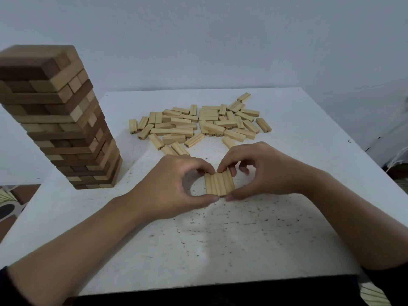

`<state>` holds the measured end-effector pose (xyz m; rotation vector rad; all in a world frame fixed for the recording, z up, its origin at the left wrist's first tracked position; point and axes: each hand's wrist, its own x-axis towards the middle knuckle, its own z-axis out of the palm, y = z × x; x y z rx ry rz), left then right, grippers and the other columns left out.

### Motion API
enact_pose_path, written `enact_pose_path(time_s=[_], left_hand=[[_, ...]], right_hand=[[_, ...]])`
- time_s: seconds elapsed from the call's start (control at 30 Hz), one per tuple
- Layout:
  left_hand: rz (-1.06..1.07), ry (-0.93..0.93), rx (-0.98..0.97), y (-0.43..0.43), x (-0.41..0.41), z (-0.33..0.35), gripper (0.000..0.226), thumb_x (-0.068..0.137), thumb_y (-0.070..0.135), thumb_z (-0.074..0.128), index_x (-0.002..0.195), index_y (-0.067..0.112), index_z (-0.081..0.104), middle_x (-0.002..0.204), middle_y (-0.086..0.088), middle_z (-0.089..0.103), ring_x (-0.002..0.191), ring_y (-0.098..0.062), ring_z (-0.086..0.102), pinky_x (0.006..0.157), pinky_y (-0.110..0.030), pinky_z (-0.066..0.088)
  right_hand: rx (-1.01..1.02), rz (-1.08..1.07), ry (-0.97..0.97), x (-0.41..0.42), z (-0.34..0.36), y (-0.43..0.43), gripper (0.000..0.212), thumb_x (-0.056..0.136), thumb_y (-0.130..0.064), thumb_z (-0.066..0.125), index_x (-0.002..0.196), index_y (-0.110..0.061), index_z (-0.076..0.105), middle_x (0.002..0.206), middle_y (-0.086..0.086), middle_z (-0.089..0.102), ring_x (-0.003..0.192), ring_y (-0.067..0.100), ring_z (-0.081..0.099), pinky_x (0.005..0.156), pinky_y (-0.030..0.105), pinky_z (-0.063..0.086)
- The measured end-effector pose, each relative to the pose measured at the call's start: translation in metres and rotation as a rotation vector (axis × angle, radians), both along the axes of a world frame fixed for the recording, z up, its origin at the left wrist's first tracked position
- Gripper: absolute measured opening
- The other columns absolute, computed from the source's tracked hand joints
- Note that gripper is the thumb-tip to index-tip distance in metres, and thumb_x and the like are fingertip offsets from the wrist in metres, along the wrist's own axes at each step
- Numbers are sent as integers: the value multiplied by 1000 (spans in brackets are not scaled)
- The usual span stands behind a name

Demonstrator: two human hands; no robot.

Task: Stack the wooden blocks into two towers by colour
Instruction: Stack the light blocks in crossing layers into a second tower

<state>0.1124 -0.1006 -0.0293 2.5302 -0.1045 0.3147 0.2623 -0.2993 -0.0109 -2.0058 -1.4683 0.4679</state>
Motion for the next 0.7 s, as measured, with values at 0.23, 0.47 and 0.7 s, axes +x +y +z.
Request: enact_pose_path(time_s=[0.23, 0.47, 0.7], left_hand=[[-20, 67, -27, -39, 37, 6, 46, 75, 50, 84, 113, 31, 65, 103, 18, 66, 99, 0, 60, 80, -19, 47], [-42, 43, -137, -82, 84, 0, 49, 72, 41, 89, 110, 25, 64, 102, 13, 67, 96, -3, 60, 75, -16, 47], [-66, 52, -166, -105, 106, 1, 45, 74, 39, 89, 108, 21, 65, 102, 8, 68, 95, -9, 61, 78, -27, 46]], right_hand=[[-59, -105, -42, 15, 6, -34, 42, 69, -33, 90, 106, -37, 70, 98, -14, 65, 96, 12, 61, 82, 41, 52], [-113, -226, -28, 49, 8, -73, 48, 58, -46, 84, 103, -46, 68, 101, -14, 65, 89, 31, 62, 78, 48, 54], [-180, -289, -84, 66, 13, -95, 46, 69, -20, 89, 104, -40, 67, 97, -33, 59, 93, -4, 54, 72, 12, 38]])
